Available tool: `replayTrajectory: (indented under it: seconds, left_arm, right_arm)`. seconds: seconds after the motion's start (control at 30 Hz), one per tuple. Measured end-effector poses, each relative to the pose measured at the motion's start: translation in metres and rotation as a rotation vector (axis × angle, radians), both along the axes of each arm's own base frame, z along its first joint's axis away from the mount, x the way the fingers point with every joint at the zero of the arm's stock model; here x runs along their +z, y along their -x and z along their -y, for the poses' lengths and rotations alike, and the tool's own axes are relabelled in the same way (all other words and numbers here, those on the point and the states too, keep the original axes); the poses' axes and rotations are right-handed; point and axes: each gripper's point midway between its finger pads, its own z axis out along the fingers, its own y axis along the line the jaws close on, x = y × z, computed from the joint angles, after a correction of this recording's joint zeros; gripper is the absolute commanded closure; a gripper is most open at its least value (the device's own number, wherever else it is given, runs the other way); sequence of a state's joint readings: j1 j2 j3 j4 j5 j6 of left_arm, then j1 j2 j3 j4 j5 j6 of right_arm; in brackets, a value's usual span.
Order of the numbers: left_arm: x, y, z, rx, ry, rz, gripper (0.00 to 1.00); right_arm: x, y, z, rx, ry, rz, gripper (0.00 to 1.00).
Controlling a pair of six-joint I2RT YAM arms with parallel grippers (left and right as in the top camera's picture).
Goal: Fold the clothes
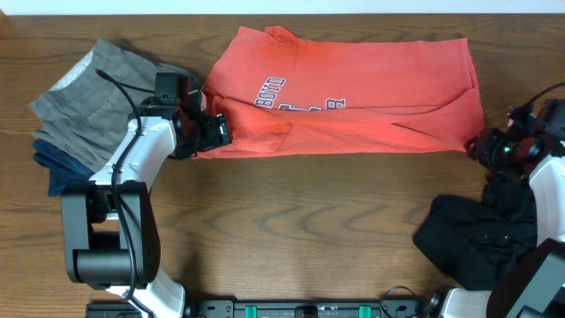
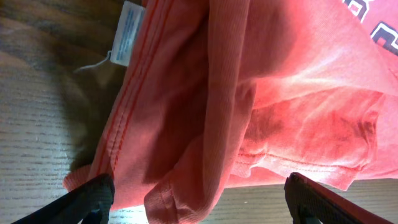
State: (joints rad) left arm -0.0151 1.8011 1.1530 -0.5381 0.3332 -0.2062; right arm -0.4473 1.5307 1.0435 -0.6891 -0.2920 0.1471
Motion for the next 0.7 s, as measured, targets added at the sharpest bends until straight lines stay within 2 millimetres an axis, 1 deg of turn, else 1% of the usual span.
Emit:
replayTrajectory:
  seconds: [0.13, 0.27, 0.47, 0.53, 0.6, 0.63, 0.67, 0.7]
  left_arm:
    - [0.0, -0.001, 0.0, 0.0, 0.0, 0.003, 0.15]
    - [-0.003, 0.001, -0.001, 0.001, -0.004, -0.001, 0.15]
    - [-0.023, 0.013, -0.01, 0.016, -0.054, -0.018, 0.16]
    - [-0.026, 0.014, -0.011, 0.018, -0.06, -0.018, 0.16]
    - [-0.026, 0.014, -0.011, 0.026, -0.063, -0.016, 0.21]
    - [-0.026, 0.014, -0.012, 0.028, -0.067, -0.017, 0.27]
    - [-0.027, 0.014, -0.013, 0.03, -0.069, -0.017, 0.37]
    - [-0.027, 0.014, -0.013, 0.038, -0.072, -0.02, 0.56]
  right_arm:
    - [-0.005, 0.002, -0.004, 0.013, 0.012, -0.018, 0.49]
    - [-0.005, 0.003, -0.003, 0.011, 0.019, -0.023, 0.49]
    - [-0.006, 0.005, -0.003, 0.009, 0.022, -0.031, 0.49]
    - [-0.006, 0.005, -0.003, 0.009, 0.022, -0.033, 0.49]
    - [-0.007, 0.006, -0.003, 0.01, 0.022, -0.037, 0.49]
    - [-0.007, 0.006, -0.003, 0.01, 0.021, -0.039, 0.49]
    - [-0.007, 0.007, -0.003, 0.01, 0.022, -0.04, 0.49]
    - [-0.007, 0.007, -0.003, 0.01, 0.023, -0.04, 0.49]
